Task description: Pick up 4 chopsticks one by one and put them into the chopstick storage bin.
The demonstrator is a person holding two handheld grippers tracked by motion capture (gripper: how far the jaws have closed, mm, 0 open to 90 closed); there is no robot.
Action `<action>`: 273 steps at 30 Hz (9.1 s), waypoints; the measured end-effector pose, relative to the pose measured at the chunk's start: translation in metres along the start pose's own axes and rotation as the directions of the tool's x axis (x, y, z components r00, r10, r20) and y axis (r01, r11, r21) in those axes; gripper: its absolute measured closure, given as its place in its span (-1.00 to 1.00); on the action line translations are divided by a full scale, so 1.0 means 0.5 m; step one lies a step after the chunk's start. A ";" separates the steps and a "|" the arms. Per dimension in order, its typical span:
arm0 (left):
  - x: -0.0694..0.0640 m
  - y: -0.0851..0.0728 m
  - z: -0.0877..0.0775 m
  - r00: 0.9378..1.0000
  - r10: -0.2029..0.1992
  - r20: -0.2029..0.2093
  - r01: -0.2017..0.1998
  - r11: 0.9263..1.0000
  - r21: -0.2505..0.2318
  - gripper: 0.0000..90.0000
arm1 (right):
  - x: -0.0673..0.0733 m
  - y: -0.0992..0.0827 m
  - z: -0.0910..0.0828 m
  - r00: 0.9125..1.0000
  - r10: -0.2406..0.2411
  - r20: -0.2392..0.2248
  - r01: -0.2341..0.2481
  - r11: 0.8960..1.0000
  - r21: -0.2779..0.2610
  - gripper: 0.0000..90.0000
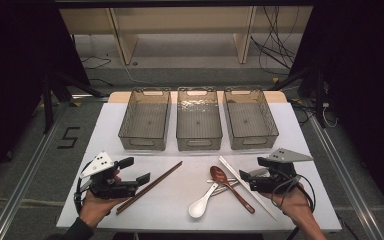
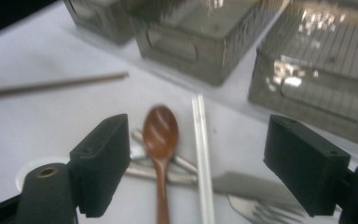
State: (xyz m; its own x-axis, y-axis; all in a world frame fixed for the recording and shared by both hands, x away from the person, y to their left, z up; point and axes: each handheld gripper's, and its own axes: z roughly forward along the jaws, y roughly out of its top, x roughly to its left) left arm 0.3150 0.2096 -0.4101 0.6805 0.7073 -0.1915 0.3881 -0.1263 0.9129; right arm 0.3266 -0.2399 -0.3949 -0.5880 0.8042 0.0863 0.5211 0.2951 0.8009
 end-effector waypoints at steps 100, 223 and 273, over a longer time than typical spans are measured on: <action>-0.054 0.083 0.146 0.973 -0.181 0.144 0.177 0.983 0.041 -0.57 | 0.122 0.090 0.109 0.976 -0.140 -0.167 0.157 0.983 0.097 0.91; 0.282 0.263 0.199 0.918 -0.357 -0.175 0.381 0.915 0.135 0.84 | 0.043 0.016 0.043 0.991 -0.054 -0.125 0.070 0.989 0.129 -0.48; 0.259 0.216 0.232 0.927 -0.331 -0.177 0.366 0.904 0.222 0.05 | 0.044 0.015 0.044 0.992 -0.054 -0.117 0.069 0.988 0.134 -0.48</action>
State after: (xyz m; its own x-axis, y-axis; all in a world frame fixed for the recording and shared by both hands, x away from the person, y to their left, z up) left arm 0.5170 0.2067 -0.3779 0.3923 0.8202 -0.4163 0.7375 -0.0100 0.6753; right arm 0.3314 -0.2087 -0.4000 -0.6835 0.7214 0.1117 0.5574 0.4169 0.7180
